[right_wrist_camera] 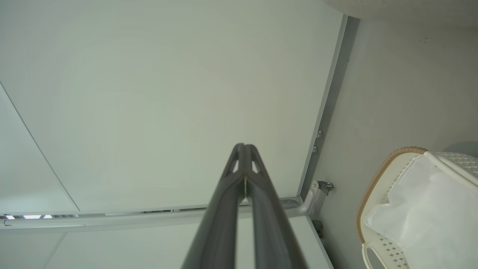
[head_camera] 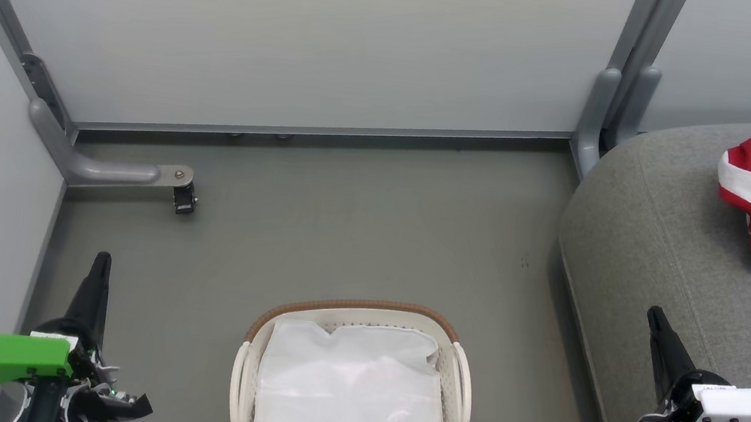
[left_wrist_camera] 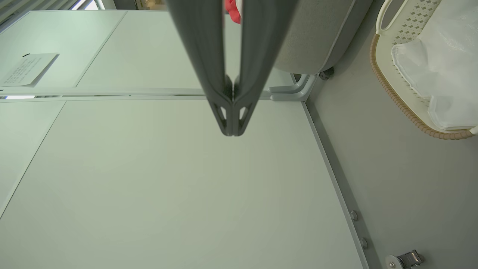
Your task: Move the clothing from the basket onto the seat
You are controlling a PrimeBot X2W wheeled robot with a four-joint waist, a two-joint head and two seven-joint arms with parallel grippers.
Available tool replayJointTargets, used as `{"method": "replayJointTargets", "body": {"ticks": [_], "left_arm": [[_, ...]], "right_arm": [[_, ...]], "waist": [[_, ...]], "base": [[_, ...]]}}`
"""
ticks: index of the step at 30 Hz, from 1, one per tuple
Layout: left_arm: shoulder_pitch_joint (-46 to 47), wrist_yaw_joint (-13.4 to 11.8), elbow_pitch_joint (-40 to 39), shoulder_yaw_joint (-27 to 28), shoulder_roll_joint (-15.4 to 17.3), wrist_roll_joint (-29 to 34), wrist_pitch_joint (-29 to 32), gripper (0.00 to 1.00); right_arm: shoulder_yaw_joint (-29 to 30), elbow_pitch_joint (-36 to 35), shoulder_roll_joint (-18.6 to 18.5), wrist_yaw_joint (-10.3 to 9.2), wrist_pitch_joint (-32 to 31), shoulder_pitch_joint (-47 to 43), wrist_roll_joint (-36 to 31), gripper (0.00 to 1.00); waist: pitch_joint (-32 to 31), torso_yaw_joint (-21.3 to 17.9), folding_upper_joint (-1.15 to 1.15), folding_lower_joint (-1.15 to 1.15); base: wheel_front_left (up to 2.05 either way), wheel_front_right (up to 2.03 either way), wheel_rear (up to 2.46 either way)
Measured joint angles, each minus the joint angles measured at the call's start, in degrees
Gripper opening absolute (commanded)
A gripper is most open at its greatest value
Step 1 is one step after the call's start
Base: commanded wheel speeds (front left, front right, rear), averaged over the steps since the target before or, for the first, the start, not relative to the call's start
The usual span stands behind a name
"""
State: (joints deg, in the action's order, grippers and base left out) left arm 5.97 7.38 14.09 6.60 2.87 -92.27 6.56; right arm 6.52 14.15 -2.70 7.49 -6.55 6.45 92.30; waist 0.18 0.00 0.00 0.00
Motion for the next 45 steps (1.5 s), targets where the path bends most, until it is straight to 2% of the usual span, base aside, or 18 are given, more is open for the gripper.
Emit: {"method": "replayJointTargets", "body": {"ticks": [45], "left_arm": [[0.0,0.0,0.0,0.0,0.0,0.0,0.0,0.00]], "right_arm": [[0.0,0.0,0.0,0.00,0.0,0.0,0.0,0.00]], "waist": [[0.0,0.0,0.00,0.00]], "base": [[0.00,0.00,0.00]]}}
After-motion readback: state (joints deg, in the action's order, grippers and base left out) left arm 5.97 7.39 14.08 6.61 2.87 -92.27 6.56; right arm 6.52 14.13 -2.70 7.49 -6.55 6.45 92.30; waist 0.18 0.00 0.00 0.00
